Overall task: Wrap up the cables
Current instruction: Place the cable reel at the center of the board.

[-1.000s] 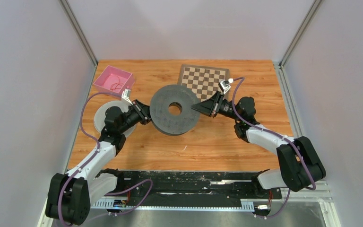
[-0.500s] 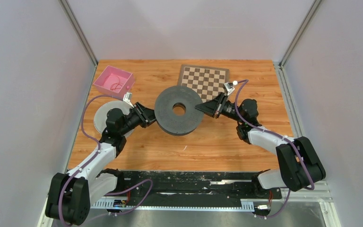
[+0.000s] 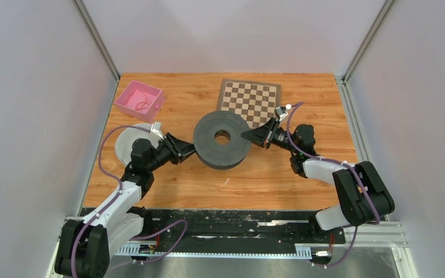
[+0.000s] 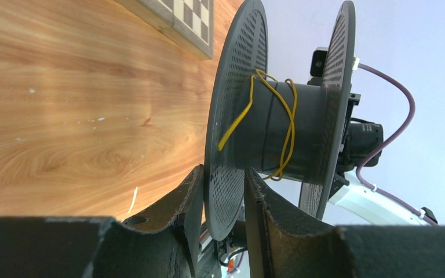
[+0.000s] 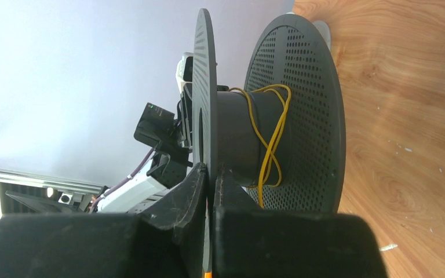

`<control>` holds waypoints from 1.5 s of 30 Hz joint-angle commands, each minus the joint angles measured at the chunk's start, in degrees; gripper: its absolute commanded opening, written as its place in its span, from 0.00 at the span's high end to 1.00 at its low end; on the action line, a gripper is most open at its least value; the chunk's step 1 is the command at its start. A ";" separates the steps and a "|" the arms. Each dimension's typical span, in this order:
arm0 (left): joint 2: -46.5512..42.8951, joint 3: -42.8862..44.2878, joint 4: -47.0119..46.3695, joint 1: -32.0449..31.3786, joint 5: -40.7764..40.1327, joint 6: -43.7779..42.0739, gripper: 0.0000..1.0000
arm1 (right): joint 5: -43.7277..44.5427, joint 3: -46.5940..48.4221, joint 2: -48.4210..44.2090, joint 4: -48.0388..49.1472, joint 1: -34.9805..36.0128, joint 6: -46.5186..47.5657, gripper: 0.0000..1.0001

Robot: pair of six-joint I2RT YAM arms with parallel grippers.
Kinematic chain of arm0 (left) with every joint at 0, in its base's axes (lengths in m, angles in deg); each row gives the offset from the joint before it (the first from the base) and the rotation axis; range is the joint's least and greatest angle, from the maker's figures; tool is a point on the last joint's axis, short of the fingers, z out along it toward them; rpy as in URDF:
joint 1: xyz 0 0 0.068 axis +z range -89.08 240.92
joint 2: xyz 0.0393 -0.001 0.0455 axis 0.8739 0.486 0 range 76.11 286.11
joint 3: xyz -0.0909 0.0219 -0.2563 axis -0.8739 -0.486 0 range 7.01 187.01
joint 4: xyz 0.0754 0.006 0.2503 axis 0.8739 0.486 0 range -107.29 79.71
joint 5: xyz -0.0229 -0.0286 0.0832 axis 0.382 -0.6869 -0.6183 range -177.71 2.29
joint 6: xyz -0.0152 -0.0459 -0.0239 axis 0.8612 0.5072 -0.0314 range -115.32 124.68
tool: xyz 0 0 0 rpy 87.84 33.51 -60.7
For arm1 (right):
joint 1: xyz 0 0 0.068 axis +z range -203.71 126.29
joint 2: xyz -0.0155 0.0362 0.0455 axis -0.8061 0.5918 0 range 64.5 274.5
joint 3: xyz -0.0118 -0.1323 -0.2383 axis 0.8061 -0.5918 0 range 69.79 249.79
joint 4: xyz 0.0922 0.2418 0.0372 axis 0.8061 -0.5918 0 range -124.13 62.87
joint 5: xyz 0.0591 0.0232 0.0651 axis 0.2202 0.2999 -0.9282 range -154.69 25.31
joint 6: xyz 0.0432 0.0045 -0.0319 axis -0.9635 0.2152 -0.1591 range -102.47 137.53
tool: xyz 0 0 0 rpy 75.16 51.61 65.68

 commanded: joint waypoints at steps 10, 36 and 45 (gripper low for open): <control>-15.23 0.43 19.96 0.08 -13.18 -4.11 0.59 | -0.24 -2.41 2.86 4.27 -2.64 5.13 1.00; -4.29 9.82 25.57 0.03 -7.58 -23.35 0.60 | -0.19 1.29 13.49 -4.83 4.18 12.56 0.64; -2.40 9.09 25.28 -0.01 -7.36 -24.10 0.60 | 0.01 2.99 9.95 -16.97 2.07 20.23 0.63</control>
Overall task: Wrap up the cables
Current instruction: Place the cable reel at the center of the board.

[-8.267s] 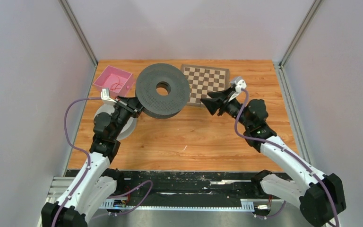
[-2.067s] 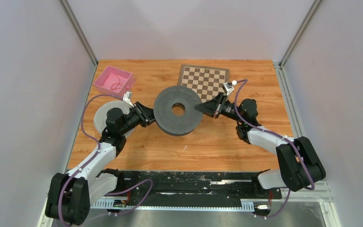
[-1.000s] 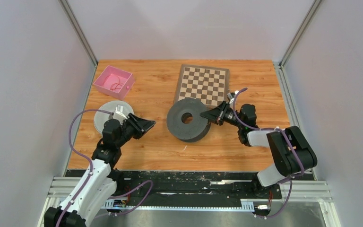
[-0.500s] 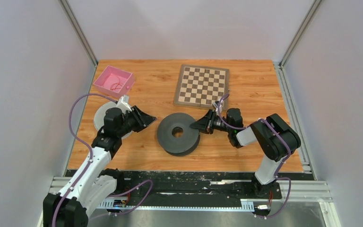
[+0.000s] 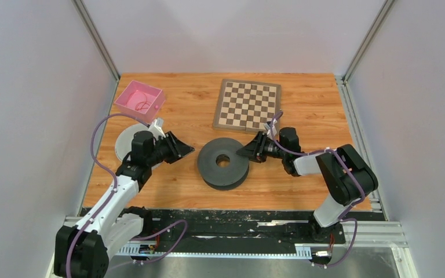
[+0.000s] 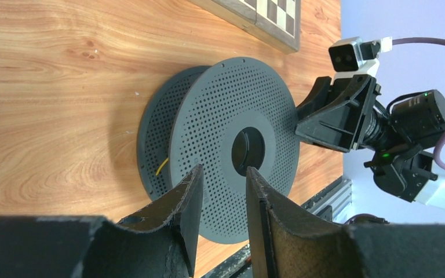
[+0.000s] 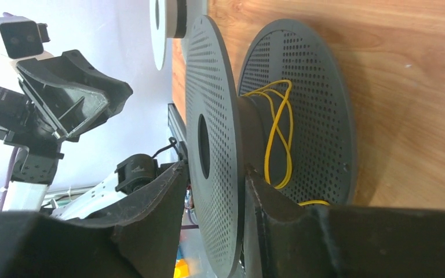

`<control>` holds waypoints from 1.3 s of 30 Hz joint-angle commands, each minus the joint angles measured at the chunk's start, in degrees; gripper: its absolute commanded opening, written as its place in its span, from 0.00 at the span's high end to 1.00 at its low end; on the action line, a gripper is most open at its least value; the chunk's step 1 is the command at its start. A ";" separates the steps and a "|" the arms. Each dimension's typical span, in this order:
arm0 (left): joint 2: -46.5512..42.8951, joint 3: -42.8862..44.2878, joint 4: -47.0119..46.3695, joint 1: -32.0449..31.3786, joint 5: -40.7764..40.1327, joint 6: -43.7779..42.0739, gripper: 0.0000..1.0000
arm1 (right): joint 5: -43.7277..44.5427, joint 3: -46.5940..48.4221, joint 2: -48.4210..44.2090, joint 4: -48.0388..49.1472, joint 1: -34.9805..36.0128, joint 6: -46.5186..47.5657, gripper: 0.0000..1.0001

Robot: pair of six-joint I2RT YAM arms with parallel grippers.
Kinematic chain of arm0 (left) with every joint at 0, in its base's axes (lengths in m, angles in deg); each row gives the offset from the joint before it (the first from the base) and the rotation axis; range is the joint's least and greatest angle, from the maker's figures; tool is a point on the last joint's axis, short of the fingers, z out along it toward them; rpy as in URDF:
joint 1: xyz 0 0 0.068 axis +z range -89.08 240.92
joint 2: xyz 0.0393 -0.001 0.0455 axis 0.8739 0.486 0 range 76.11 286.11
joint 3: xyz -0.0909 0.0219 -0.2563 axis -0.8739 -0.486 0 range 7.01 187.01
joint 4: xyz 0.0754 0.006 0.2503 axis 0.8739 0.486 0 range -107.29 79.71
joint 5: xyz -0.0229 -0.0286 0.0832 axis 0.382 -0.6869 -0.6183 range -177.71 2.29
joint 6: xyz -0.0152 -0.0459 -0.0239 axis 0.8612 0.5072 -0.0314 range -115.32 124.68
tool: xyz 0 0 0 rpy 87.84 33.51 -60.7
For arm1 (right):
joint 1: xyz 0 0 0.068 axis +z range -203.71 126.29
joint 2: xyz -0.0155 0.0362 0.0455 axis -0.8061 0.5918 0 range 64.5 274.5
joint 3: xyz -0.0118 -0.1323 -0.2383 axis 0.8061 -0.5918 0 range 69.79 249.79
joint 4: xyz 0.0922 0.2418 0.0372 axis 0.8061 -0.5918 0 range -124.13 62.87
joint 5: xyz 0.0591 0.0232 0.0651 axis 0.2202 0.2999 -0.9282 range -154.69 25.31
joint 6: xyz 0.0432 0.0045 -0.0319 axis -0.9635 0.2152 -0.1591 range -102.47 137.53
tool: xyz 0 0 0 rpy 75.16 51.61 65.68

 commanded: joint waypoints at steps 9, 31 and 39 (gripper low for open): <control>4.75 3.80 -2.44 -6.20 3.71 -7.34 0.63 | -0.65 4.12 0.14 -5.91 -1.42 7.20 0.71; 18.19 7.21 -2.37 -11.35 1.02 -9.40 0.67 | -4.03 4.68 -2.21 -12.61 -7.67 13.22 0.59; 15.06 7.05 1.66 -11.35 -3.10 -10.81 0.64 | -3.73 6.41 -8.83 -20.23 -10.30 18.82 0.58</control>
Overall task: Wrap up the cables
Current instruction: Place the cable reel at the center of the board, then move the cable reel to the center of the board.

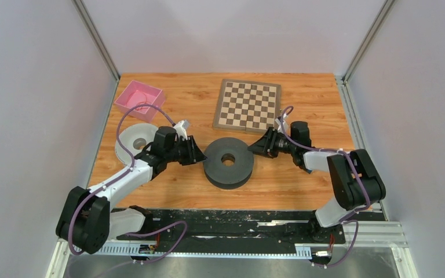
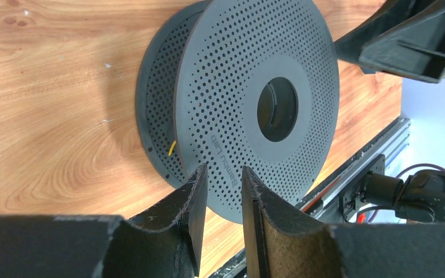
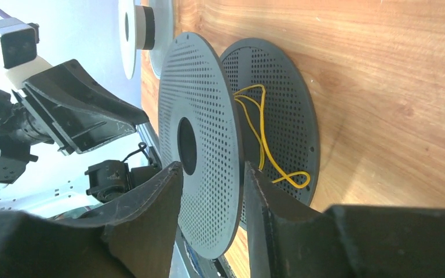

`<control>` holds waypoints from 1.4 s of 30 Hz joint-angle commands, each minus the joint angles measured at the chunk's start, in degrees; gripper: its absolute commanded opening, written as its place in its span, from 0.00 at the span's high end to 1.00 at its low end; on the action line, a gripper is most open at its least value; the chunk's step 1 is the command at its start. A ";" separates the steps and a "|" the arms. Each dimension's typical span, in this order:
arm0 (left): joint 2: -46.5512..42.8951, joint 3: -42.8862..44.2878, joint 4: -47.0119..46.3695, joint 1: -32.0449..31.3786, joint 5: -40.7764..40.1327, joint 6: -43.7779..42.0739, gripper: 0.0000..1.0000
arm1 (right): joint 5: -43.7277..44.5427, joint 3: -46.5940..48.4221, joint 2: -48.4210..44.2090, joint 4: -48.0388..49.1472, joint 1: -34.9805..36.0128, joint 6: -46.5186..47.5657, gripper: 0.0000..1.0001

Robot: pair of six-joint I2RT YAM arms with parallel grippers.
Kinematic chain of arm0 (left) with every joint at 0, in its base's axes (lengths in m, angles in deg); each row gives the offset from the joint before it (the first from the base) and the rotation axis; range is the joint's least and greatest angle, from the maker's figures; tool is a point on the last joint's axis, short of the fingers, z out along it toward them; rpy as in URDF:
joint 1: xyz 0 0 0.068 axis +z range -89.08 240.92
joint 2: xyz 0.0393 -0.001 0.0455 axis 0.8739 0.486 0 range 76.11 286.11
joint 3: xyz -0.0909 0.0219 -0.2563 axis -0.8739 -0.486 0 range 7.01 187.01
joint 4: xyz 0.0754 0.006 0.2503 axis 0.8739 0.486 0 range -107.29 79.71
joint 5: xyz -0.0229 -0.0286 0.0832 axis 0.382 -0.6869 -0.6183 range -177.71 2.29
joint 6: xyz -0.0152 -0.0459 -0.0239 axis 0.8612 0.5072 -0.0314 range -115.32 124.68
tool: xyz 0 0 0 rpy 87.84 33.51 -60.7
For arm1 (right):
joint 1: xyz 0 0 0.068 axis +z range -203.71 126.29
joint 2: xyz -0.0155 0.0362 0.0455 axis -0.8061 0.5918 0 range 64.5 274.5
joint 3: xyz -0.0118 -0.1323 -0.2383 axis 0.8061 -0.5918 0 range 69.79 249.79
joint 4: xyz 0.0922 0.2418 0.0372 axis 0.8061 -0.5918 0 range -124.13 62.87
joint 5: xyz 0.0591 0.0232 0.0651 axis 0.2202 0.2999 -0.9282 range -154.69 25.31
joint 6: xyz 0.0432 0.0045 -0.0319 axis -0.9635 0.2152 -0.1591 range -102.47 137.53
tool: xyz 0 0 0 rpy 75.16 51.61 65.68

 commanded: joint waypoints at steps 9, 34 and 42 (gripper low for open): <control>-1.80 2.60 2.41 -0.31 -1.87 -1.87 0.64 | 1.98 3.95 -9.13 -12.23 -4.85 13.72 0.64; -1.21 2.60 2.99 -0.36 -1.83 -1.94 0.65 | 0.28 5.23 2.45 -10.38 -0.71 23.59 0.85; -0.84 1.69 1.27 -0.55 -1.53 -1.10 0.64 | 0.77 -1.98 0.29 -2.43 5.23 11.63 1.00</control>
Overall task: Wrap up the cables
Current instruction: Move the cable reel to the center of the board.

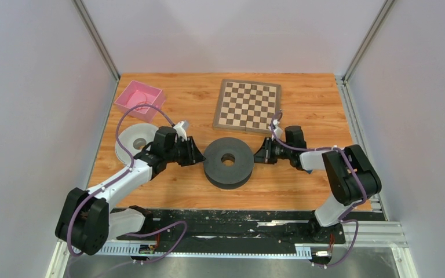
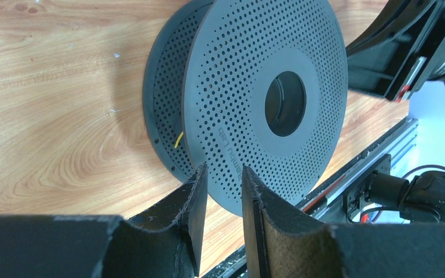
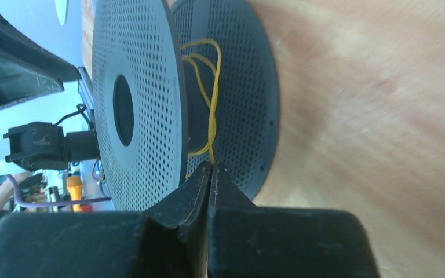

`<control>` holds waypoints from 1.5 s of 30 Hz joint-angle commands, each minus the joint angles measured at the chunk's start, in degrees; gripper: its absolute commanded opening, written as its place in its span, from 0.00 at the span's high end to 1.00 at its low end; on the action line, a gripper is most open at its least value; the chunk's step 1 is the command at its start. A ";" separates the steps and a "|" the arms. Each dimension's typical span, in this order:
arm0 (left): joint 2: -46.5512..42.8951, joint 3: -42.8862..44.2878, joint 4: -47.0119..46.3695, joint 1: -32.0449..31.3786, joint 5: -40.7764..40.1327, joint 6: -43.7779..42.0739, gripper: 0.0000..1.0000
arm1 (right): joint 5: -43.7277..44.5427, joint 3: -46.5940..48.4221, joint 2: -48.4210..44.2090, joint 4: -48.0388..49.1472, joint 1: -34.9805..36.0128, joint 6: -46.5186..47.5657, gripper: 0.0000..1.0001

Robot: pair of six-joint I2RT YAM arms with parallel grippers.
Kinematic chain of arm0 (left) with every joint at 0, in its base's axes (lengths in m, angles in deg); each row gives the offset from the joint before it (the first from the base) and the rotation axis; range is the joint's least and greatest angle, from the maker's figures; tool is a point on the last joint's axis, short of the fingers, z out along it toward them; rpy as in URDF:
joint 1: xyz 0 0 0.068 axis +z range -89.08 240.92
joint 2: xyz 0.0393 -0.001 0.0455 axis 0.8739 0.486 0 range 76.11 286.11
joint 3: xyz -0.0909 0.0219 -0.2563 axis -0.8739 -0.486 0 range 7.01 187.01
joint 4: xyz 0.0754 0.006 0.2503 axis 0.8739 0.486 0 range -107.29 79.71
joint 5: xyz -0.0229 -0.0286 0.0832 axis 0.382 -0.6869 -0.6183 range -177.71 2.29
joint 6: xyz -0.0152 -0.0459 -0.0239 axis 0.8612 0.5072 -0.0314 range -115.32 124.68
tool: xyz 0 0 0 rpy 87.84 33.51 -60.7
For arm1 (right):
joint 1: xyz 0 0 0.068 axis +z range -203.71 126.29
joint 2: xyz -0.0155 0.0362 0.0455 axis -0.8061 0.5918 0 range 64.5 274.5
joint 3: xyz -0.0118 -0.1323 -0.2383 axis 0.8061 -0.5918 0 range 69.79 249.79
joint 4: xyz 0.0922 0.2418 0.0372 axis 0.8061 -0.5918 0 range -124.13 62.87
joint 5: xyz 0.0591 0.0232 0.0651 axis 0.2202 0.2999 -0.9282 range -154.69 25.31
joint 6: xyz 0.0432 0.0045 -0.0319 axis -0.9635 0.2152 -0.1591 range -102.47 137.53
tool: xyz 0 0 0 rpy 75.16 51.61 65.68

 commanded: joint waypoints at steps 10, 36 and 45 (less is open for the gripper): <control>1.35 0.47 -3.38 -1.11 -0.11 0.02 0.64 | 6.31 -8.72 3.59 21.88 6.54 -19.17 1.00; 2.34 -1.08 -6.67 -3.34 0.04 2.75 0.65 | 26.08 -17.86 17.99 58.43 17.62 -48.62 1.00; 2.13 -1.39 -6.69 -4.29 -0.37 3.58 0.65 | 31.20 -17.61 17.08 58.04 20.37 -50.38 1.00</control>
